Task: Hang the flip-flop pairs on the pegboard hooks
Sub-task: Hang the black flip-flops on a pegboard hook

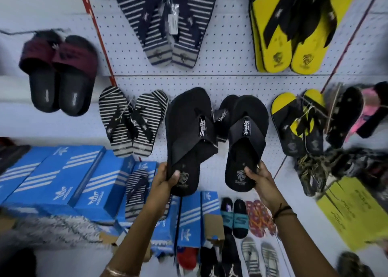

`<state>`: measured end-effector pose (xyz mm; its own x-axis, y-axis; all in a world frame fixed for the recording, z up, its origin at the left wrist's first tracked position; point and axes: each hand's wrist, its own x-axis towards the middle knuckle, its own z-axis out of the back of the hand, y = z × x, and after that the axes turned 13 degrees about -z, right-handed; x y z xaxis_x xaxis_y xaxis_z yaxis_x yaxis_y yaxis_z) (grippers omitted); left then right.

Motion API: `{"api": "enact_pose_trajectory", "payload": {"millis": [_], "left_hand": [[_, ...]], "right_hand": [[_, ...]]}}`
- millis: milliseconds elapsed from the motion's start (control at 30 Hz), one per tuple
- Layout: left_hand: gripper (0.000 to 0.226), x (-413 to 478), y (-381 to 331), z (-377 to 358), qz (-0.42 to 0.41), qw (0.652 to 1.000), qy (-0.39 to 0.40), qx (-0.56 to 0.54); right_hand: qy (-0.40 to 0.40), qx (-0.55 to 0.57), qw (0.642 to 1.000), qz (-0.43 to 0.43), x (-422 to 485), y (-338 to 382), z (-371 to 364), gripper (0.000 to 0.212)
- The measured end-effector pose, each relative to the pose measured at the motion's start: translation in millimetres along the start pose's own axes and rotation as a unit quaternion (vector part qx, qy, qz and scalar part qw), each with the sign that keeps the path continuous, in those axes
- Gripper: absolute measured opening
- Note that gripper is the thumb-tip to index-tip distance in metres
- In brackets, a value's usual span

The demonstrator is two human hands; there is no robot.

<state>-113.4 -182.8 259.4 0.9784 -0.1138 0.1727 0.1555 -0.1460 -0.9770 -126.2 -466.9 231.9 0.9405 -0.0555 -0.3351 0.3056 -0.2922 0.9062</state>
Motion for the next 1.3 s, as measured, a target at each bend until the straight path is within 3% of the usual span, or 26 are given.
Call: {"api": "enact_pose_trajectory", "payload": {"millis": [100, 267, 333, 633, 933, 1300], "left_hand": [[0.016, 38, -13, -17, -0.011, 0.999, -0.042, -0.014], [0.014, 100, -16, -30, -0.006, 0.996, -0.079, -0.040], [0.020, 119, -13, -34, -0.001, 0.995, -0.086, -0.044], [0.011, 168, 57, -30, 0.038, 0.995, -0.096, -0.008], [0.015, 186, 115, -44, 0.071, 0.991, -0.087, -0.075], [0.030, 194, 164, -55, 0.052, 0.993, -0.106, -0.030]], "right_hand": [[-0.014, 0.030, 0.999, 0.021, 28, 29, -9, 0.042], [-0.045, 0.053, 0.997, 0.020, 81, 62, -20, 0.034], [-0.058, 0.065, 0.996, 0.015, 98, 69, -23, 0.034], [-0.096, 0.098, 0.990, -0.034, 161, 32, -18, 0.043], [-0.081, 0.135, 0.987, -0.041, 201, -15, -33, 0.039], [-0.090, 0.041, 0.995, -0.008, 219, -19, -12, 0.052]]}}
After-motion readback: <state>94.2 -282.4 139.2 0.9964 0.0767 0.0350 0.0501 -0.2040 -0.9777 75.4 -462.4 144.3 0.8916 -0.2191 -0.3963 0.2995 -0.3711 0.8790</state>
